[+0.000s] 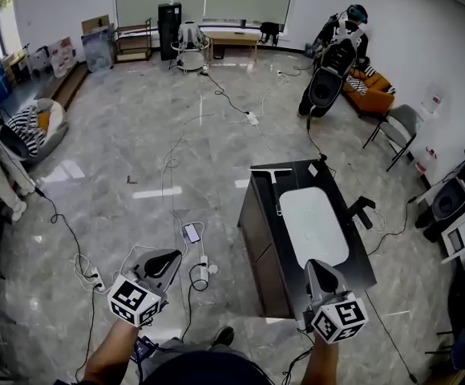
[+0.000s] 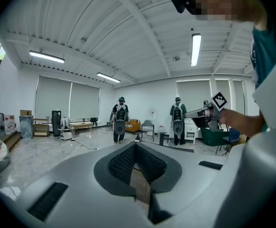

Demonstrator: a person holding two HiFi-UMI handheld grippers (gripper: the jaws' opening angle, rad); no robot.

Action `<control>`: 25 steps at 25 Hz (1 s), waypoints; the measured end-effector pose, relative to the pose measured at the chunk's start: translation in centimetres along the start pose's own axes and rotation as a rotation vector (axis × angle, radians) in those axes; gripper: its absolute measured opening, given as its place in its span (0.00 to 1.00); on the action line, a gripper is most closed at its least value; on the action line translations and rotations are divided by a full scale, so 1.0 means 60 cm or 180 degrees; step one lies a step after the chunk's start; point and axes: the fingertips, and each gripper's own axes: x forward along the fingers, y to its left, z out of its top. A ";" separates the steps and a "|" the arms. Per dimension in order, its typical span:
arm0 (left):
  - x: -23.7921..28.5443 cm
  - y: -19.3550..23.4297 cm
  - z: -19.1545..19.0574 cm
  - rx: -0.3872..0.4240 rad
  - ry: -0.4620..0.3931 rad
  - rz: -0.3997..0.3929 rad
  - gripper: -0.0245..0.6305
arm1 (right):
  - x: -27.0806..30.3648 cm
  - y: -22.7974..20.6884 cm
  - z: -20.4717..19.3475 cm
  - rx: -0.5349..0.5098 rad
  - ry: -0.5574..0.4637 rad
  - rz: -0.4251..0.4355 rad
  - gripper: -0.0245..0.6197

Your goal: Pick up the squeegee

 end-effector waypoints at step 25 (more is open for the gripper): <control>0.179 0.226 0.037 -0.0105 0.0032 -0.0609 0.05 | 0.193 -0.028 0.040 0.0139 0.0046 -0.0613 0.05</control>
